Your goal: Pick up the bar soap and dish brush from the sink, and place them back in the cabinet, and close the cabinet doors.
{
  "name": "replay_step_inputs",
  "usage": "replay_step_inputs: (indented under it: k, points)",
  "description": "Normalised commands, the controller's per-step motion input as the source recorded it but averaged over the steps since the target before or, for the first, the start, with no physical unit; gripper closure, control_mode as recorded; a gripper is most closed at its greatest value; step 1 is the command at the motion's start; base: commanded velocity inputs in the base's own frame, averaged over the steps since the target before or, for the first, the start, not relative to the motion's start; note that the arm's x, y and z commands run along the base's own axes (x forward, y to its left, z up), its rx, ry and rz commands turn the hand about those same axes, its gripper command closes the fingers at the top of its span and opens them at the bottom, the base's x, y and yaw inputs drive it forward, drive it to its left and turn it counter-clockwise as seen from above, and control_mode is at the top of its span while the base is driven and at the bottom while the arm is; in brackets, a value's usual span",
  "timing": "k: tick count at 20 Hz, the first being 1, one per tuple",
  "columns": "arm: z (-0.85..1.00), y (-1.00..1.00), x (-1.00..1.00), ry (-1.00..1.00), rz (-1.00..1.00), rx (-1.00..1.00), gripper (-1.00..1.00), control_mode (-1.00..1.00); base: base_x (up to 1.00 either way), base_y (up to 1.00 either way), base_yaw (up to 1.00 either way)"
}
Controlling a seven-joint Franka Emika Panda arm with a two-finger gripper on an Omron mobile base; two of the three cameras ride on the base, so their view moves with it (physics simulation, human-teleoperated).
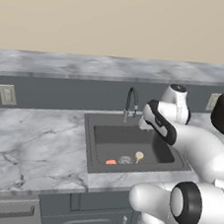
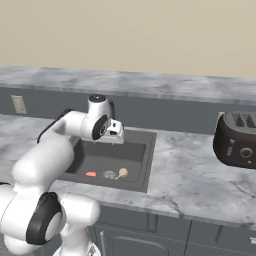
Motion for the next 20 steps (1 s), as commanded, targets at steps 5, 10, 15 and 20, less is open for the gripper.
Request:
replay_step_inputs:
  k: [5, 10, 15, 20]
  points:
    - [-0.33, -0.07, 0.19, 0.00, 0.00, 0.00, -1.00, -1.00, 0.00, 0.00, 0.00]
    - [-0.32, -0.01, 0.20, 0.00, 0.00, 0.00, -1.00, -1.00, 0.00, 0.00, 0.00]
    - [-0.29, -0.02, 0.17, 0.00, 0.00, 0.00, -1.00, -1.00, 0.00, 0.00, 0.00]
    - [-0.26, -0.06, 0.15, 0.01, 0.00, 0.00, -1.00, -1.00, 0.00, 0.00, 0.00]
